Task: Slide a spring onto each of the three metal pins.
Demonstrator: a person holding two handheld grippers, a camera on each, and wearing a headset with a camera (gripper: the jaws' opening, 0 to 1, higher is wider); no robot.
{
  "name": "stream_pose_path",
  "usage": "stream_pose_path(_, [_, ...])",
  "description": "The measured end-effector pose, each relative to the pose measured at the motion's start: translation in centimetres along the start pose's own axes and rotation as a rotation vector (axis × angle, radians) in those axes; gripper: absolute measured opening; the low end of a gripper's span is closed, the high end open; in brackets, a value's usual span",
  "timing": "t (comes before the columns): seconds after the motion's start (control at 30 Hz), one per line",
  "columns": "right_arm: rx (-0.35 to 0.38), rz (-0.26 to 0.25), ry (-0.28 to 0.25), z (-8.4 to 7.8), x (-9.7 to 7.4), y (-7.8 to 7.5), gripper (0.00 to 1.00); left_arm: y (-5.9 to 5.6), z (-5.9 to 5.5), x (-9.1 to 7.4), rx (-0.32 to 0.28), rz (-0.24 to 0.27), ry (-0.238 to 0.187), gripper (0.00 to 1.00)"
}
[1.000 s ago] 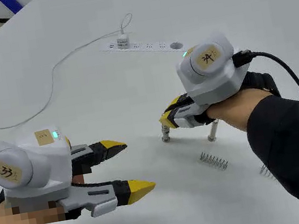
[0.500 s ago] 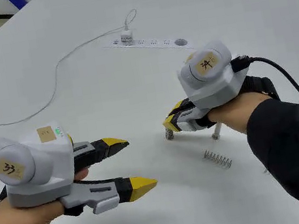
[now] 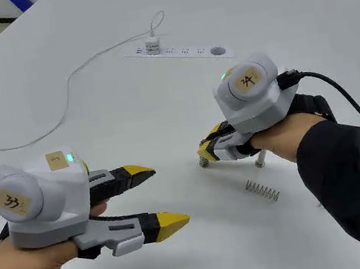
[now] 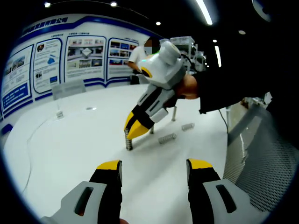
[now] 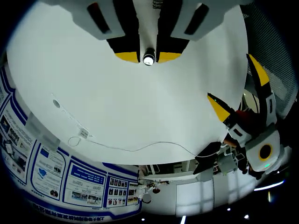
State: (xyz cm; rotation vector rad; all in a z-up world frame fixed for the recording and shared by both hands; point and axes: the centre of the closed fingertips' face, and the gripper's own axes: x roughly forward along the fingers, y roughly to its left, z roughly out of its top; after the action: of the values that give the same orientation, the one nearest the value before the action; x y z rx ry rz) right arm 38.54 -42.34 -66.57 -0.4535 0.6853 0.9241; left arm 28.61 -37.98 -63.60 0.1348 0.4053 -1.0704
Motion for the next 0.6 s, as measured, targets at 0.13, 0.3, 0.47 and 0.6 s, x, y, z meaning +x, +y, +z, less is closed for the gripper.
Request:
stream_pose_path(0.13, [0.0, -0.005, -0.002, -0.1, -0.4, -0.1, 0.16, 0.0, 0.0, 0.0, 0.004, -0.003, 0.002, 0.57])
stream_pose_path(0.3, [0.0, -0.012, -0.003, -0.3, -1.0, -0.2, 0.16, -0.1, 0.0, 0.1, 0.008, -0.005, 0.006, 0.57])
stream_pose_path(0.47, [0.006, -0.023, 0.003, -1.0, -1.8, -0.3, 0.16, -0.2, 0.0, 0.1, 0.011, -0.007, 0.009, 0.56])
stream_pose_path(0.6, [0.006, -0.027, 0.013, -1.6, -2.4, -0.1, 0.16, -0.3, -0.1, 0.1, 0.015, -0.012, 0.013, 0.56])
